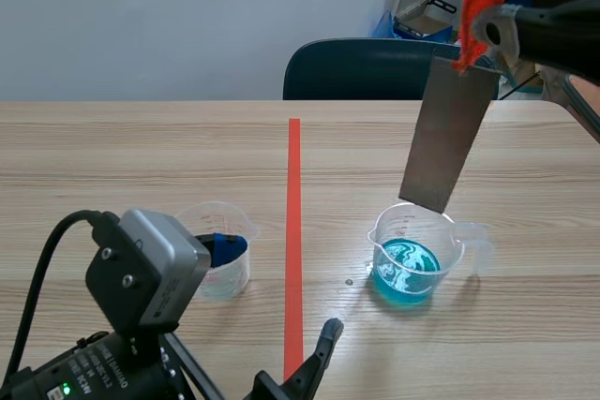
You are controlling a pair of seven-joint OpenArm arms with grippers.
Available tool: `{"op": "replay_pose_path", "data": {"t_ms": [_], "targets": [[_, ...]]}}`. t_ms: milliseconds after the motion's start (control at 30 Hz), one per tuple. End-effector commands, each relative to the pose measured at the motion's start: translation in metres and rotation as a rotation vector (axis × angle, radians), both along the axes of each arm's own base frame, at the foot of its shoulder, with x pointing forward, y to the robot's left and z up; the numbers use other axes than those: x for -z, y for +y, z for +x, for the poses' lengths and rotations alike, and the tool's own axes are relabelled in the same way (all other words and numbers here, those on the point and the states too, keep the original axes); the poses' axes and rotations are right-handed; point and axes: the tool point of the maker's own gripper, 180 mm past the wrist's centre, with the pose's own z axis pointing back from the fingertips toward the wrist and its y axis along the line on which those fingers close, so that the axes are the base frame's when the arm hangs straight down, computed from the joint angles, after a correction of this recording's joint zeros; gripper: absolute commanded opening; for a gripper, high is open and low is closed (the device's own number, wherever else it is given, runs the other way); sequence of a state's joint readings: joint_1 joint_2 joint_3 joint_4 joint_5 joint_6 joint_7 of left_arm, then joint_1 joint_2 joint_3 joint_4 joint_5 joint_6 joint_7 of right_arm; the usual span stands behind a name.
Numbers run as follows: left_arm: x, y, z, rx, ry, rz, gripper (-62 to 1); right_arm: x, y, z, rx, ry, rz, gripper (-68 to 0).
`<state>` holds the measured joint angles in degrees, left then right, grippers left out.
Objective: Do the redox reaction experiment
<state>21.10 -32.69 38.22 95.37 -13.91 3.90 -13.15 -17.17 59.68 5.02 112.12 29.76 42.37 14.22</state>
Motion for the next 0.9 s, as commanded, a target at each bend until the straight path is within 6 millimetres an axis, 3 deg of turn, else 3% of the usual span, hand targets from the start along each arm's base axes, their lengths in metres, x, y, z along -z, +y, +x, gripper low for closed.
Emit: {"op": "replay_pose_path", "data": {"t_ms": [0,567,867], "targets": [[-0.01,-0.005,0.0,0.004,-0.02,-0.033,1.4,-0.003,0.002,-0.002,-0.025,-0.005,0.015,-66.7],[-0.01,-0.005,0.0,0.004,-0.02,-0.032,1.4,0.043,-0.012,0.0,-0.012,0.012,0.052,-66.7],[-0.01,-0.005,0.0,0.006,-0.023,-0.03,1.4,0.08,-0.012,0.01,-0.011,0.03,0.048,-66.7]]}}
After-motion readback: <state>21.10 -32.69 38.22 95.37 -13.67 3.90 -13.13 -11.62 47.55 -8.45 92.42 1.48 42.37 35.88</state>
